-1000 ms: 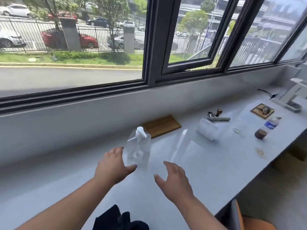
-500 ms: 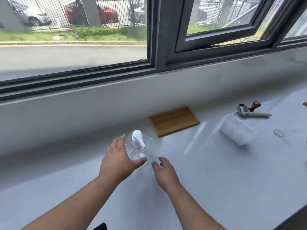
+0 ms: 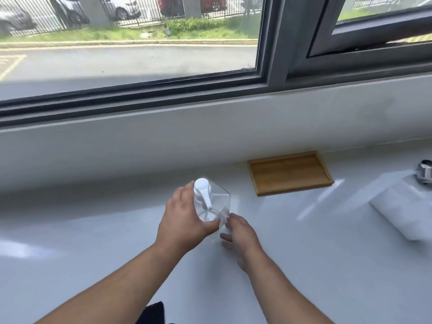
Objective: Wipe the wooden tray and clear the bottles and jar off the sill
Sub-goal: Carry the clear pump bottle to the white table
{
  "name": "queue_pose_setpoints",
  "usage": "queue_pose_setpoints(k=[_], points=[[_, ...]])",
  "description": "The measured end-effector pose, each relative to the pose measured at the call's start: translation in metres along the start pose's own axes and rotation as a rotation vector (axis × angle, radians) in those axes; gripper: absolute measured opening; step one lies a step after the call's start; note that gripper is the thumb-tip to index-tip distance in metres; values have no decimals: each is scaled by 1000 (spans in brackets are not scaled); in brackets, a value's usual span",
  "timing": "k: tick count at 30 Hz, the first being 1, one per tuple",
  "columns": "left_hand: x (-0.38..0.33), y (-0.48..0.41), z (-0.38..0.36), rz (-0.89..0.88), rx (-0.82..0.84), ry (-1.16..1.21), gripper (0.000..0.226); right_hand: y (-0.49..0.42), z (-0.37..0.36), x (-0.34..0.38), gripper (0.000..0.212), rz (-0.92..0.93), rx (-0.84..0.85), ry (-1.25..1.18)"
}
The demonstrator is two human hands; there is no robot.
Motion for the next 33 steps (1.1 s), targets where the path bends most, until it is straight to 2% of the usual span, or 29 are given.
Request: queue_pose_setpoints(k=[7, 14, 16, 21, 27, 30, 33], points=[[85, 23, 75, 108, -140, 33, 112, 38, -95, -2, 15, 20, 206, 89], [221, 103, 173, 294, -291, 107, 106, 136, -228, -34, 20, 8, 440, 248], [267, 139, 200, 331, -347, 141, 106, 177, -267, -50, 17, 9, 511, 298], [384, 246, 260, 447, -472, 199, 105, 287, -359, -114, 31, 11, 653, 388], [520, 396, 309, 612, -607, 212, 112, 429, -454, -214, 29, -26, 832, 458], [574, 468, 327, 694, -674, 217, 117, 495, -490, -262, 23, -55, 940, 498], [616, 529, 340, 768, -748, 223, 112, 549, -519, -301, 26, -61, 1043, 551]])
Point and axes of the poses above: each hand's wrist, its own y-axis away from the middle knuckle, its own z-axis out of the back of the hand, x = y × z, the point moved 1 cm from there along -y, towards the middle knuckle, and after that the axes turned 14 degrees about z, right-handed, at the moved point
